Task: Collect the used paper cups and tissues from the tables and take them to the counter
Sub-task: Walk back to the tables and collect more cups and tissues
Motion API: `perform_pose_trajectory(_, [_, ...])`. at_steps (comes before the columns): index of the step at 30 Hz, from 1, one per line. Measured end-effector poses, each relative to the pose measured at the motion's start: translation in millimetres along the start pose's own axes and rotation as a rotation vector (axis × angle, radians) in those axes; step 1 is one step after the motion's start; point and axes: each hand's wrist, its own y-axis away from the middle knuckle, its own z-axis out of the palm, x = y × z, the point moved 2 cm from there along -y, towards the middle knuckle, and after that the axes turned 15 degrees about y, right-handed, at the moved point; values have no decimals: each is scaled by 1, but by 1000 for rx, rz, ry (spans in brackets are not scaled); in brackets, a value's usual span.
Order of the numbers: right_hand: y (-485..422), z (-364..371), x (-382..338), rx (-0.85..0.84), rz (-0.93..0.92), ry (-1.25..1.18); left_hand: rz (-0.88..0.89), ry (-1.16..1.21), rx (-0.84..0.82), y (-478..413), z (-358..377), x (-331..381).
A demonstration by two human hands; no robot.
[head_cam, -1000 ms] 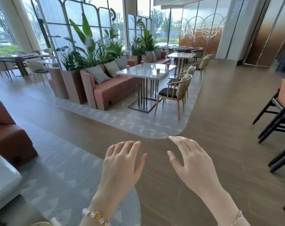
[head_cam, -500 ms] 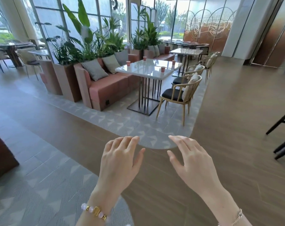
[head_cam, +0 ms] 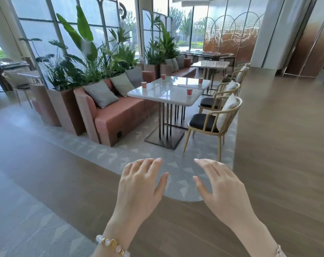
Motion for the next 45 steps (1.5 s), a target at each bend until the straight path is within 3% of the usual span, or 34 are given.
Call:
perform_pose_trajectory(17, [-312,226,37,-44,-41,-66,-66,-48,-30,-279,147,-192])
perform_pose_trajectory(27, [-436,336,50,-104,-9,-61,-103,-8,-60,-400,227,-294])
perform_pose_trajectory(45, [-714,509,21,-45,110,-7,45,102,-44,-662,326,-510])
